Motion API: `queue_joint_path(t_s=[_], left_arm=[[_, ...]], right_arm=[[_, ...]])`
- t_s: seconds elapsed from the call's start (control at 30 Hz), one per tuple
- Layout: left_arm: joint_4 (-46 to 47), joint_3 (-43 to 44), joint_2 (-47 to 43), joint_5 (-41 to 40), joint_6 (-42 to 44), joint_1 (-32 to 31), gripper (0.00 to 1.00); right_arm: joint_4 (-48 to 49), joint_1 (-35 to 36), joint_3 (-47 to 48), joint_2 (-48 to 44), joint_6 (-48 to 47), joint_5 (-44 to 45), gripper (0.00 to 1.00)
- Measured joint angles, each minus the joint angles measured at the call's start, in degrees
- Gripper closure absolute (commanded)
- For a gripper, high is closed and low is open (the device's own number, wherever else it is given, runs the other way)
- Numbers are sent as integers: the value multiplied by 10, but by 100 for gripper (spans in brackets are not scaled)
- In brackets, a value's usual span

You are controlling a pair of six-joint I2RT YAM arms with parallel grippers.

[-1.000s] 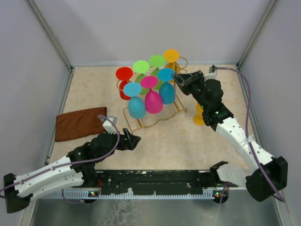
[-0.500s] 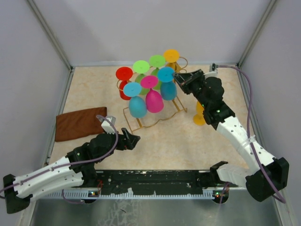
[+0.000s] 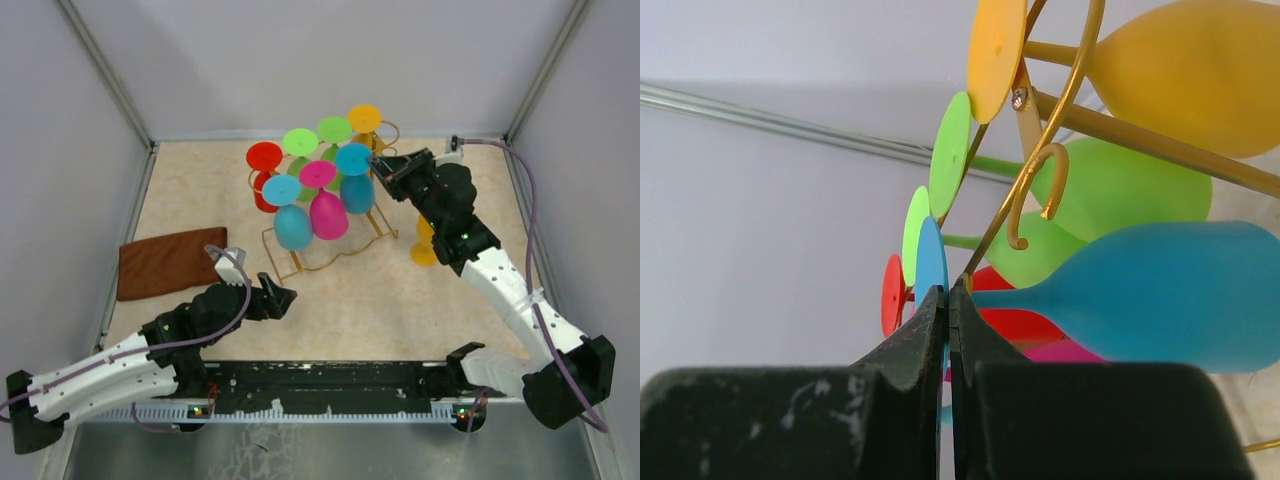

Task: Take the wine glass off the wine glass rack
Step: Pick up the wine glass from the wine rack.

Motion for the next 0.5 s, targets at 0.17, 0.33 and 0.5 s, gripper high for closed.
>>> queue_joint_path(t_s=[0.17,0.33,0.5], left_arm=[[0,0,-5,0,-2,0,1],[0,0,-6,-1,-2,0,1],[0,0,-6,-1,-2,0,1]], right_arm=[[-2,0,0,-3,0,0,100],[-2,0,0,-9,1,1,100],[-4,0,0,-17,5,3,100]])
